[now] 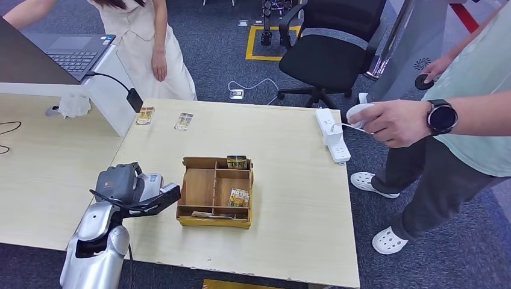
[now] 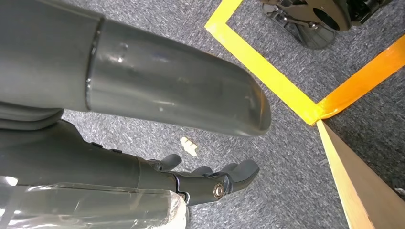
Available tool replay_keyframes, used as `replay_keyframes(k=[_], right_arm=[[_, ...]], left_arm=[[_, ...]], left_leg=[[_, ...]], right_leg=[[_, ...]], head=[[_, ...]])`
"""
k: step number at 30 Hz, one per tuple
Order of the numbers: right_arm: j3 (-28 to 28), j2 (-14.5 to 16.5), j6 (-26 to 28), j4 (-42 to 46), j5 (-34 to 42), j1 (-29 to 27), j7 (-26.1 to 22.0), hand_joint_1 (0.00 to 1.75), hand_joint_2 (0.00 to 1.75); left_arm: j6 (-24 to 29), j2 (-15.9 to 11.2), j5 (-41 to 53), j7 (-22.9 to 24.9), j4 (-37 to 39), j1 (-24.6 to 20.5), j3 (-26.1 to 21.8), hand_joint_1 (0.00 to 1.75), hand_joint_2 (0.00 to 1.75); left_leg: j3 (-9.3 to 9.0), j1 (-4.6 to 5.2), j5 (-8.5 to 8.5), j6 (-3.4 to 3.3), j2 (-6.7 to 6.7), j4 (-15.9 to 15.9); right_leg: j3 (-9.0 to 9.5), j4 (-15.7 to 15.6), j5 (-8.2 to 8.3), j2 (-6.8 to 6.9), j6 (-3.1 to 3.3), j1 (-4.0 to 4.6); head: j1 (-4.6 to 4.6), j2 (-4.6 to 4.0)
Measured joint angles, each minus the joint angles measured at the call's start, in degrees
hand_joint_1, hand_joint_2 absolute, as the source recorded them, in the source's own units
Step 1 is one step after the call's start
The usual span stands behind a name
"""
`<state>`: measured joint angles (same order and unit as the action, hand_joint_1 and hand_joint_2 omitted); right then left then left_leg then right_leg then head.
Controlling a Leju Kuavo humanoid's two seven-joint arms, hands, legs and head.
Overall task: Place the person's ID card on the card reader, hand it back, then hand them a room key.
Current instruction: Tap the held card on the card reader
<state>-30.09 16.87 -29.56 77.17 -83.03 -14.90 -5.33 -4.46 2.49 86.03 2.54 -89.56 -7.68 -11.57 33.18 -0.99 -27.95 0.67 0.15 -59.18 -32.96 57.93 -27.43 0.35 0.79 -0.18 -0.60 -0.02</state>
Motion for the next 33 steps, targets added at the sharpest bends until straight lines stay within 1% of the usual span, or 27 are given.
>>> replay_keyframes(k=[30, 32, 33], right_arm=[[-0.29, 0.0, -0.02, -0.2, -0.02, 0.01, -0.05, 0.0, 0.0], [-0.29, 0.0, 0.03, -0.25, 0.03, 0.03, -0.04, 0.0, 0.0], [-0.29, 0.0, 0.15, -0.27, 0.11, 0.04, -0.02, 0.0, 0.0]], left_arm=[[0.0, 0.02, 0.01, 0.0, 0.56, -0.31, -0.32, 1.75, 1.75], [-0.91, 0.01, 0.07, 0.21, 0.57, -0.3, -0.31, 1.75, 1.75], [-2.89, -0.09, 0.15, 0.64, 0.62, -0.19, -0.28, 1.75, 1.75]], left_leg=[[-0.01, 0.0, 0.0, 0.0, 0.0, 0.0], [0.0, 0.0, 0.0, 0.0, 0.0, 0.0], [0.01, 0.0, 0.0, 0.0, 0.0, 0.01]], right_leg=[[0.0, 0.0, 0.0, 0.0, 0.0, 0.0], [0.0, 0.0, 0.0, 0.0, 0.0, 0.0], [0.01, 0.0, 0.0, -0.01, 0.0, 0.0]], head=[[-0.01, 0.0], [0.0, 0.0], [0.0, 0.0]])
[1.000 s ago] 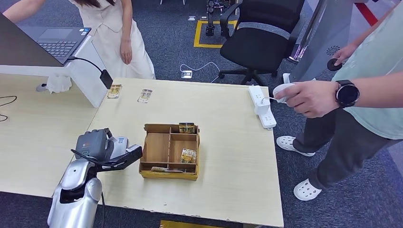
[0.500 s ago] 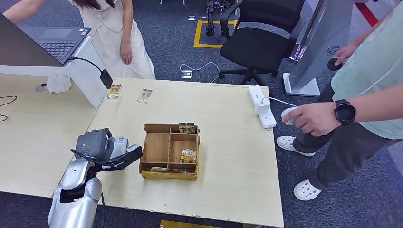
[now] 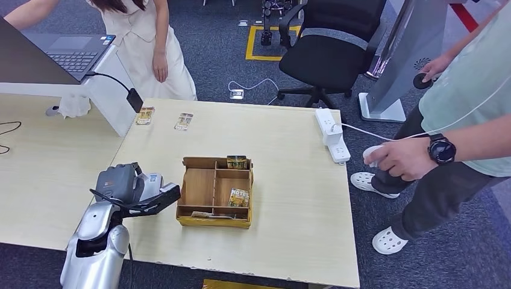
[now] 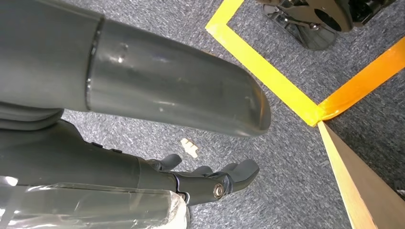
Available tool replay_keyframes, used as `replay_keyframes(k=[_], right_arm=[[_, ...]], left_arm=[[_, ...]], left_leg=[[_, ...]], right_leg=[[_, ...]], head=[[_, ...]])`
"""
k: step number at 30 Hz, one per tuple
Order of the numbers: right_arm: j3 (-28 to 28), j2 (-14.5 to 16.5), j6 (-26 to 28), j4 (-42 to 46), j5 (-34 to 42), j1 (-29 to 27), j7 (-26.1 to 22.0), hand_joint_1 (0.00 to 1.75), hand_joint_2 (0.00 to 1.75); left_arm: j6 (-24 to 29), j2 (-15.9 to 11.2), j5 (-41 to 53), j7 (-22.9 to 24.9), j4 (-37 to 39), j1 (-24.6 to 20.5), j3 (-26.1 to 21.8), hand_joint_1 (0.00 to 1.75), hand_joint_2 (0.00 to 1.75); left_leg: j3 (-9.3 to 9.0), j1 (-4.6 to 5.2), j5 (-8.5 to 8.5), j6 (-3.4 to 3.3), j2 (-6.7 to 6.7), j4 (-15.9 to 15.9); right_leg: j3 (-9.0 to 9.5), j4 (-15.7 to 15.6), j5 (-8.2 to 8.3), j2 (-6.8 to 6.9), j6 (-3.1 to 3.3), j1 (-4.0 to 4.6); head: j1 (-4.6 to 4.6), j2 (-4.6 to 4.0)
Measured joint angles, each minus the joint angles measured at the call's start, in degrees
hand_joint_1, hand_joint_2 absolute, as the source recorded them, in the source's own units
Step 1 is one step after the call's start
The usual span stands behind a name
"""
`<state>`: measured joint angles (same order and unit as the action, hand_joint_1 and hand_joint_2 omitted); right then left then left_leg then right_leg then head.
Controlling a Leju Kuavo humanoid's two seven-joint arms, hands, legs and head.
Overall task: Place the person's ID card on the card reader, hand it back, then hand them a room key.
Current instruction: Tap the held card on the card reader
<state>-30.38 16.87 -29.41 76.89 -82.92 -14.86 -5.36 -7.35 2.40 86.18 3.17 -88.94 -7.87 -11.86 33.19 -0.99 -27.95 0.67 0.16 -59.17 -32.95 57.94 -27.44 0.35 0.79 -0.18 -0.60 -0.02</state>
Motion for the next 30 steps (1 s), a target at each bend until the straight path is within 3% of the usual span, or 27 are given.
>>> replay_keyframes(k=[3, 8, 30], right_arm=[[-0.09, 0.0, 0.41, -0.02, 0.33, 0.02, 0.08, 0.0, 0.0], [-0.22, 0.0, 0.45, -0.02, 0.35, 0.05, 0.05, 0.0, 0.0], [-0.22, 0.0, 0.49, -0.02, 0.34, 0.05, -0.02, 0.0, 0.0]], left_arm=[[-6.57, -0.5, 0.22, 1.58, 1.1, 1.6, 0.34, 1.75, 1.75], [-1.14, -0.7, 0.24, 2.2, 4.77, 4.16, 0.86, 1.75, 1.75], [-1.69, -1.03, 0.26, 2.23, 5.73, 4.2, 0.99, 1.75, 1.75]], left_leg=[[-0.04, 0.02, -0.02, -0.01, 0.04, 0.02], [-0.05, 0.02, -0.05, -0.06, -0.08, 0.03], [-0.35, 0.02, -0.05, -0.06, -0.1, 0.05]], right_leg=[[0.02, 0.0, -0.01, -0.05, 0.0, -0.01], [0.09, -0.01, -0.1, 0.05, -0.1, -0.02], [0.39, 0.0, -0.1, 0.08, -0.1, -0.02]], head=[[-0.02, 0.0], [0.02, 0.0], [0.03, 0.0]])
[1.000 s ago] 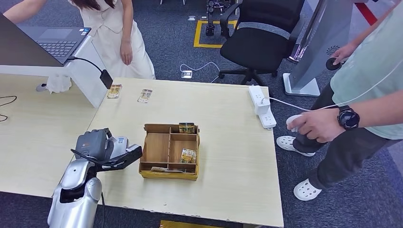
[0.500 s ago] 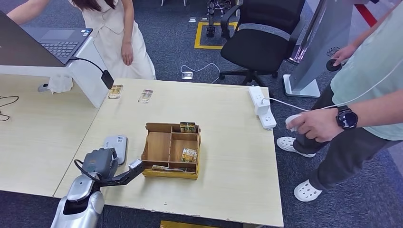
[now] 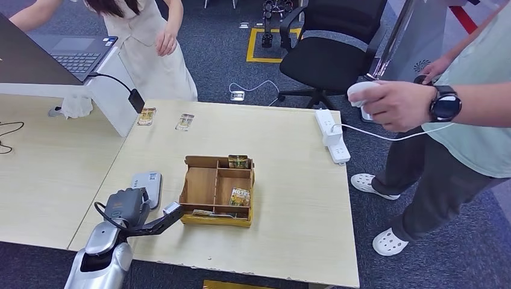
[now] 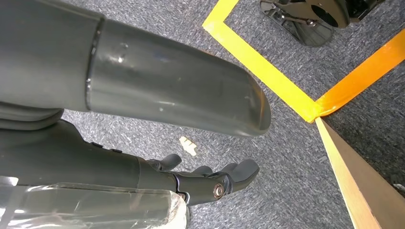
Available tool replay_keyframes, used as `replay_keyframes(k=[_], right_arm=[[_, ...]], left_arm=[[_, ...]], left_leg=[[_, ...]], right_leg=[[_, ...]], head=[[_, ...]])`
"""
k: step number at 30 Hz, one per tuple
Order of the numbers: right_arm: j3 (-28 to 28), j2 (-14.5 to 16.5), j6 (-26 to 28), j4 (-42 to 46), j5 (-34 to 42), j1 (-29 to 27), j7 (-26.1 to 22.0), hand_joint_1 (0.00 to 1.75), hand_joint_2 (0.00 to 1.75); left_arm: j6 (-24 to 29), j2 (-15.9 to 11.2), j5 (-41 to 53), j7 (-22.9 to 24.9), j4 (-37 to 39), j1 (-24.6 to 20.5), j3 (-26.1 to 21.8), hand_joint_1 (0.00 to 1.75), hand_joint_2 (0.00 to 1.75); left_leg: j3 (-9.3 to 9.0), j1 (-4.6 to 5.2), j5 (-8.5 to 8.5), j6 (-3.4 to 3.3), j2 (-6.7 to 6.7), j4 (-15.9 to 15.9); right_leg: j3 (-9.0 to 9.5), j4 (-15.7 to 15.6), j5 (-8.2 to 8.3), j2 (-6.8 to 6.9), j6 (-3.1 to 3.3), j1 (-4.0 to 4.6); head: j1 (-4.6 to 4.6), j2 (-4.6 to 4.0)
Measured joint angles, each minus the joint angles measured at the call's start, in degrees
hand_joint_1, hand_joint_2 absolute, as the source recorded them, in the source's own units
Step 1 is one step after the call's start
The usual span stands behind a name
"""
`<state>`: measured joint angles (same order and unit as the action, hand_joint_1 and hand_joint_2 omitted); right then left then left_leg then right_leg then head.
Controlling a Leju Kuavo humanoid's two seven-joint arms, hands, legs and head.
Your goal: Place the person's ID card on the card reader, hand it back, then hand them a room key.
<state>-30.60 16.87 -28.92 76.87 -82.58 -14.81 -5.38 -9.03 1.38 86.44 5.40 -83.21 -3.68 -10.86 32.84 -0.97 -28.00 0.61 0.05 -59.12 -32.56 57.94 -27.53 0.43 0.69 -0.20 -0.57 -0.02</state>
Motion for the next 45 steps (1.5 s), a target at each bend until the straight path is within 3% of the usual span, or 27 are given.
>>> replay_keyframes(k=[8, 15, 21, 26, 39, 45], right_arm=[[-0.11, 0.0, 0.28, -0.01, 0.34, -0.03, 0.19, 0.0, 0.0], [1.88, 0.06, 1.44, 2.13, 5.87, -0.33, 4.05, 0.0, 0.0], [1.7, -0.11, 0.67, 0.79, 2.4, 0.2, 1.81, 0.0, 0.0], [0.99, -0.11, 0.91, -0.16, 0.91, 0.51, 0.82, 0.0, 0.0], [-0.27, -0.11, 1.15, -1.52, -0.92, 0.71, -0.73, 0.0, 0.0], [-0.76, -0.11, 1.26, -2.22, -1.79, 0.83, -1.52, 0.0, 0.0]], left_arm=[[-0.03, 0.12, -0.07, -0.78, 0.0, 0.0, 0.0, 1.75, 1.75], [3.63, 1.75, -5.3, -5.44, -2.59, -2.05, -0.62, 1.75, 1.75], [4.77, 2.09, -9.78, -5.42, -5.01, -9.15, -0.63, 1.75, 1.75], [4.84, 1.93, -10.79, -5.48, -6.52, -11.66, -0.63, 1.75, 1.75], [4.62, 1.46, -11.06, -5.61, -7.13, -12.59, -0.63, 1.75, 1.75], [6.31, 2.1, -19.3, -8.74, -7.53, -12.83, -0.75, 1.75, 1.75]], left_leg=[[-0.02, 0.0, 0.0, 0.0, -0.01, 0.0], [-0.01, 0.0, 0.06, 0.0, -0.03, -0.02], [0.07, 0.0, 0.12, 0.04, -0.06, -0.02], [0.11, -0.01, 0.12, 0.04, -0.06, -0.02], [0.17, -0.01, 0.11, 0.04, -0.06, -0.02], [0.2, -0.01, 0.11, 0.04, -0.06, -0.02]], right_leg=[[0.01, 0.0, 0.0, 0.02, 0.0, 0.0], [-0.08, -0.01, 0.02, 0.02, 0.0, 0.0], [-0.08, 0.01, 0.11, 0.06, 0.09, 0.0], [-0.15, 0.01, 0.09, 0.06, 0.09, 0.01], [-0.19, 0.01, 0.08, 0.06, 0.09, 0.01], [-0.2, 0.01, 0.08, 0.07, 0.09, 0.01]], head=[[0.0, 0.0], [0.01, 0.0], [-0.03, 0.0], [-0.03, 0.0], [-0.02, 0.0], [-0.03, 0.0]])
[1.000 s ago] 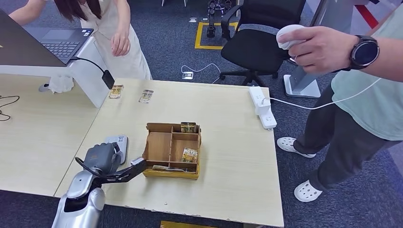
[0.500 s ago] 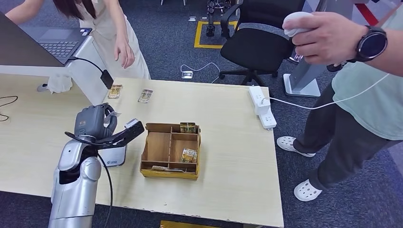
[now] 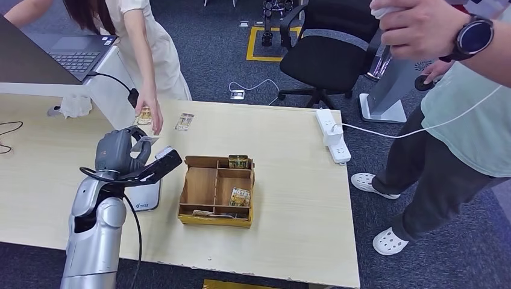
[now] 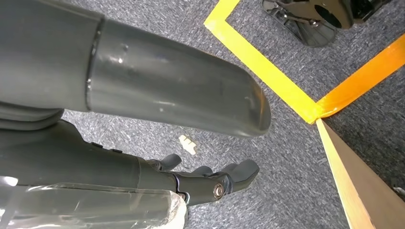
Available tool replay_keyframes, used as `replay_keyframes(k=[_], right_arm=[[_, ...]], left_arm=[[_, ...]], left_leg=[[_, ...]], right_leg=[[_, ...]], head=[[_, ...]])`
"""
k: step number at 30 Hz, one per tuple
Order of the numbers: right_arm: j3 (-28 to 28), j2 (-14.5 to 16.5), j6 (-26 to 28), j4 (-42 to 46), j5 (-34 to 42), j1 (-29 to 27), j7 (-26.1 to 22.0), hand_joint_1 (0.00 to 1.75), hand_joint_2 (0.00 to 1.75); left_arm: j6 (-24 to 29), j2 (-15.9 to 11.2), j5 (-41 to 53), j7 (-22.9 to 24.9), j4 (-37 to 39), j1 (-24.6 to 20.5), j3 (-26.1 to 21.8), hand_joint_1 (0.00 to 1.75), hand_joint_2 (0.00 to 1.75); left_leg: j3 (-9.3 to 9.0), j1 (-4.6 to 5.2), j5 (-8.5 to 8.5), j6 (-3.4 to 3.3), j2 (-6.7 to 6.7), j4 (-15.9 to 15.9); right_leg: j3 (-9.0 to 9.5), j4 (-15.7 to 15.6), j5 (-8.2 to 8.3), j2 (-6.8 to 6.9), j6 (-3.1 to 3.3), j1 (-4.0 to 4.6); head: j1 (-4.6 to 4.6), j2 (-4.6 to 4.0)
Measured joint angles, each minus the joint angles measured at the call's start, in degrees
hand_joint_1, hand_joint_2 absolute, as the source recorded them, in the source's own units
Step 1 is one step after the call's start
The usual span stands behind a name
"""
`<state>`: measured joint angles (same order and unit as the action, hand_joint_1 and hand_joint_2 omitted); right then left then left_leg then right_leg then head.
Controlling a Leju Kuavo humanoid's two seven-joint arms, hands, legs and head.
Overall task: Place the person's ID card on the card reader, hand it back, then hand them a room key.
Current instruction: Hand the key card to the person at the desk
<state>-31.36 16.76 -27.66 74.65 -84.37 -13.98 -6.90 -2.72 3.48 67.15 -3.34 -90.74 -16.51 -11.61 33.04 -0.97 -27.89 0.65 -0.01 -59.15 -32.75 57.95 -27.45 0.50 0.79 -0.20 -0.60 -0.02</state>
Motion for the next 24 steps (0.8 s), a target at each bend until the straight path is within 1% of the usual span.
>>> replay_keyframes(k=[4, 11, 24], right_arm=[[-0.03, 0.0, -0.03, -0.28, -0.05, 0.06, -0.05, 0.0, 0.0], [-0.02, -0.02, 0.6, -1.09, -0.1, 0.31, -0.47, 0.0, 0.0], [-0.03, -0.04, 0.86, -2.11, -0.13, 0.55, -0.64, 0.0, 0.0]], left_arm=[[0.04, 0.92, -1.93, -0.32, -0.87, -0.82, -0.19, 1.75, 1.75], [0.26, 0.83, -3.75, -3.49, -1.41, -1.24, -0.11, 1.75, 1.75], [0.21, 0.08, -4.52, -3.78, -1.74, -1.41, 0.12, 1.75, 1.75]], left_leg=[[0.01, 0.0, 0.0, 0.0, -0.01, 0.0], [0.0, 0.0, 0.0, 0.0, -0.01, 0.0], [0.05, 0.0, 0.0, 0.0, -0.01, 0.0]], right_leg=[[0.0, 0.0, 0.0, 0.01, 0.0, 0.0], [-0.01, 0.0, 0.0, 0.0, 0.0, 0.0], [-0.06, 0.0, 0.0, 0.0, 0.0, 0.0]], head=[[0.01, 0.0], [0.0, 0.0], [0.01, 0.0]])
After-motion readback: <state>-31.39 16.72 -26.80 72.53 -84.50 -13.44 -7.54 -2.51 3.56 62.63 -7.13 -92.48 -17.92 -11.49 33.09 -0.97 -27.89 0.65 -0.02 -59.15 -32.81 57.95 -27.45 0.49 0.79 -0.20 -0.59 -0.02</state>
